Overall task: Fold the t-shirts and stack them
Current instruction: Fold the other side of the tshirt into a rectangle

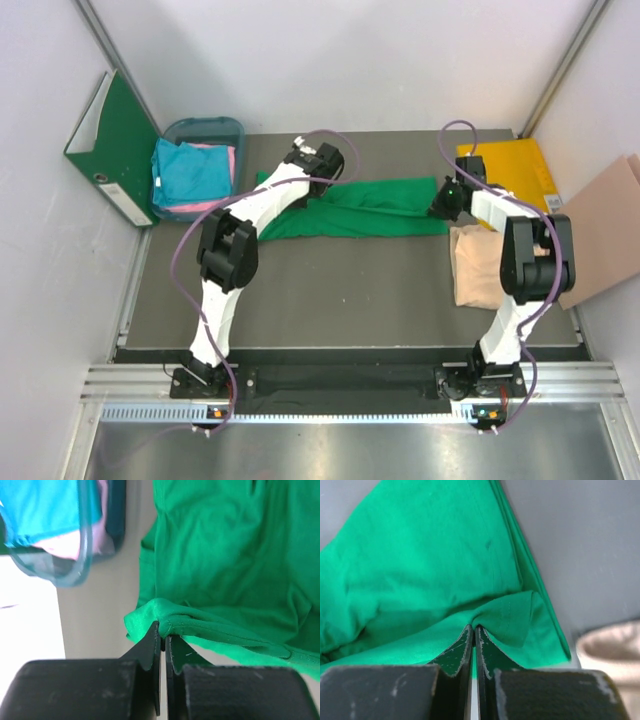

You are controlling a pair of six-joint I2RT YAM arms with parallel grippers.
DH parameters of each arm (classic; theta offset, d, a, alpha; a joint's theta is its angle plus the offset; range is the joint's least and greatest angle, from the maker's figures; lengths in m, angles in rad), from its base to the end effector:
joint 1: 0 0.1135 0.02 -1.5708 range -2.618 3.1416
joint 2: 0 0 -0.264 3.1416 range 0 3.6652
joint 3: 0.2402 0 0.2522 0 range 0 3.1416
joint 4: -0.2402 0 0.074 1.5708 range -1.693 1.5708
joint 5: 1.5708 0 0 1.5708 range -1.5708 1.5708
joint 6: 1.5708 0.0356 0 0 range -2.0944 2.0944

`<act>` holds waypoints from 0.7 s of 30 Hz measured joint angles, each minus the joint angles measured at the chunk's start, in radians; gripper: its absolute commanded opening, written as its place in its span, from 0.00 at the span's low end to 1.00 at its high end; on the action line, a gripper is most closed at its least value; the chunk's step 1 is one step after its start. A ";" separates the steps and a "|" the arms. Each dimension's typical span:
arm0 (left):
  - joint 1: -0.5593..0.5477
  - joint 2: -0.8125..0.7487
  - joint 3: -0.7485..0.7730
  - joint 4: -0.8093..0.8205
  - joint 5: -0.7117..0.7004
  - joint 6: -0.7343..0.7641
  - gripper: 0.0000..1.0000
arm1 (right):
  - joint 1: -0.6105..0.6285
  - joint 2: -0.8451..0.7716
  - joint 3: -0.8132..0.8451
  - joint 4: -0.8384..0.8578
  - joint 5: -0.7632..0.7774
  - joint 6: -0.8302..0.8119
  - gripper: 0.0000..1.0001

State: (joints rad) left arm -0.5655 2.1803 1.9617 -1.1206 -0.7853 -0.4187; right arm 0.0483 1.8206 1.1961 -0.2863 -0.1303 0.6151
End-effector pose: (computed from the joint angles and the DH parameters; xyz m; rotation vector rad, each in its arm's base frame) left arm 0.3901 -0.2178 0.2389 0.0624 2.4706 0.7654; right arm 0.3854 0.0233 0.1884 0.6516 2.4391 0.4372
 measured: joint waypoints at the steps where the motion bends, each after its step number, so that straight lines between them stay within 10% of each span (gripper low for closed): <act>1: 0.002 0.014 0.023 0.000 -0.008 0.008 0.00 | 0.000 0.021 0.016 -0.001 -0.002 -0.003 0.12; 2: 0.002 0.032 0.052 -0.002 -0.020 0.023 0.00 | 0.000 0.042 0.029 0.002 -0.007 -0.004 0.46; 5: 0.005 0.086 0.128 -0.001 -0.046 0.056 0.00 | 0.000 0.095 0.050 0.000 -0.026 -0.013 0.95; 10: 0.006 0.168 0.219 0.048 -0.093 0.145 0.20 | 0.001 0.099 0.077 0.014 -0.062 -0.033 1.00; 12: 0.009 0.188 0.235 0.069 -0.100 0.181 0.92 | 0.001 0.099 0.078 0.012 -0.062 -0.042 1.00; 13: 0.011 0.203 0.249 0.082 -0.099 0.201 0.99 | 0.001 0.099 0.079 0.008 -0.063 -0.048 1.00; 21: 0.050 0.238 0.287 0.152 -0.106 0.206 0.99 | 0.001 0.097 0.081 -0.004 -0.062 -0.085 1.00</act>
State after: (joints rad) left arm -0.5159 2.4187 2.2490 -0.9688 -0.8909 -0.2123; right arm 0.0494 1.9175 1.2774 -0.2901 -0.1925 0.5297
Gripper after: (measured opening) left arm 0.987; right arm 0.993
